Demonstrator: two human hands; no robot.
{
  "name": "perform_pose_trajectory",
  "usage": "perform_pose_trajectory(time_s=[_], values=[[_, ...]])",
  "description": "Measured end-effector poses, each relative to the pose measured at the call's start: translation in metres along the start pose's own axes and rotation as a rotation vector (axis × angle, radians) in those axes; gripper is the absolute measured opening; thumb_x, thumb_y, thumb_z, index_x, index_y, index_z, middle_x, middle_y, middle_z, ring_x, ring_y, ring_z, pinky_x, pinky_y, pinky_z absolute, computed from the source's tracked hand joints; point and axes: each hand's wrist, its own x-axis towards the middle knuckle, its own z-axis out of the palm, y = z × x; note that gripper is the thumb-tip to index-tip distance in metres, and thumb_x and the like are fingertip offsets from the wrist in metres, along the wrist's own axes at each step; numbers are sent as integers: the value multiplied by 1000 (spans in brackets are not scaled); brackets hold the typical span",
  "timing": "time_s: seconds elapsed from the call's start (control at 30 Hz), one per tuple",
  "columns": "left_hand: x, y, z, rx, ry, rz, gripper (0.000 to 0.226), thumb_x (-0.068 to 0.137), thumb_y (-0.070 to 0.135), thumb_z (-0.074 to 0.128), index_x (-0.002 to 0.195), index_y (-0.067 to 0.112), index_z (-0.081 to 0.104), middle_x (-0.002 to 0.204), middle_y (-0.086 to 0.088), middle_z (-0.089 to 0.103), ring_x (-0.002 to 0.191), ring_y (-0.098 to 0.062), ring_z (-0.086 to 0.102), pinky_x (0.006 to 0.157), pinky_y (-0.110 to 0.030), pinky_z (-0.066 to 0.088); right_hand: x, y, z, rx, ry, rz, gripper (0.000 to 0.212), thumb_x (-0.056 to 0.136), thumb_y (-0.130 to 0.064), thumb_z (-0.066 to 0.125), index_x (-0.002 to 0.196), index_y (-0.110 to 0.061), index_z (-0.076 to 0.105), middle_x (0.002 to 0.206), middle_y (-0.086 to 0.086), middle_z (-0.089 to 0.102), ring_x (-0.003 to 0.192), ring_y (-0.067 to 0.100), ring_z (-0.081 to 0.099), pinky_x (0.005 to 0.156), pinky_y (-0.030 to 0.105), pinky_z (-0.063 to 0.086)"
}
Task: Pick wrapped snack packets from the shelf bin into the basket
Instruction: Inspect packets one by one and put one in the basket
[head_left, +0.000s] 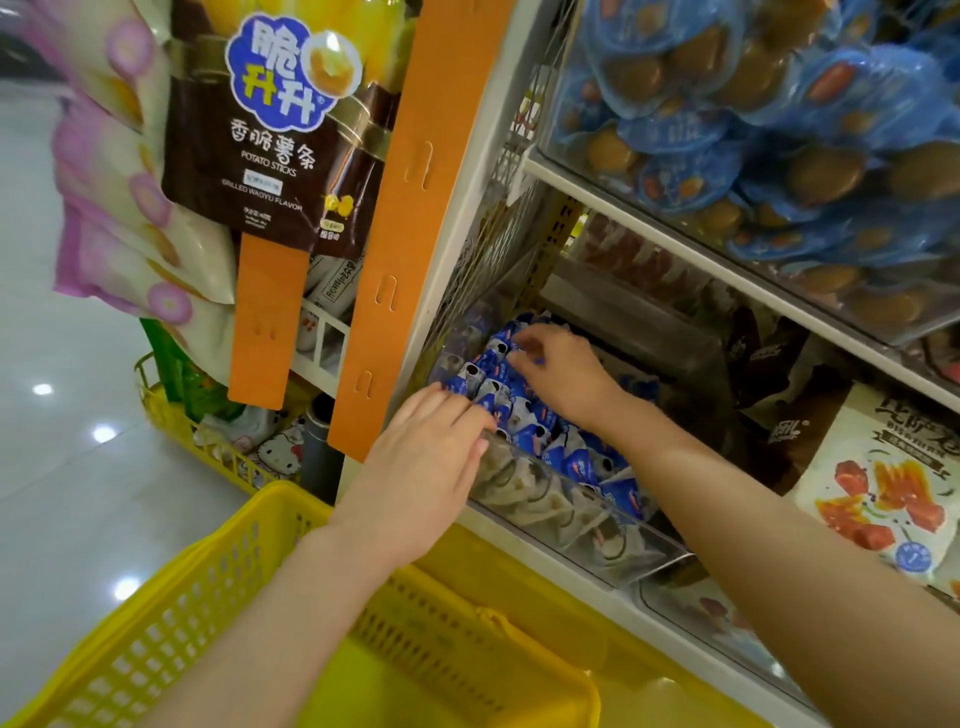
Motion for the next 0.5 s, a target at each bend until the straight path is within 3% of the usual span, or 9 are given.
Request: perform_pose_trajectory(time_s=[0.07,0.2,0.3,0.4,0.5], values=[[-1,-2,-1,5,-11,31,29,97,26,37,122,24,50,118,9,52,119,-8,40,113,-19,1,20,-1,12,7,-36,12,35,95,-22,51,124,-4,54,122,15,60,111,26,56,89,29,42],[-1,-6,0,6,1,66,30,97,28,37,125,25,47,121,11,49,120,-5,37,112,-17,-2,43,1,28,-14,-136,30,33,92,-23,57,120,-5,60,122,13,61,113,27,54,84,25,38],[0,-8,1,-2,22,74,31,97,30,36,126,27,47,122,12,49,120,-4,37,112,-19,0,51,3,30,63,-120,72,20,85,-20,65,98,-4,68,105,12,67,103,25,60,85,29,44],[1,-8,2,-16,51,70,31,97,30,35,126,28,47,122,12,49,120,-5,37,110,-18,-2,48,5,26,56,-28,52,13,85,-20,66,88,-8,69,95,6,70,92,20,63,85,36,50],[0,-4,6,-10,77,54,31,98,28,36,127,26,45,124,10,49,123,-7,35,110,-18,-6,37,2,12,42,193,-8,11,89,-23,60,87,-15,67,87,-2,67,82,15,62,76,35,51]])
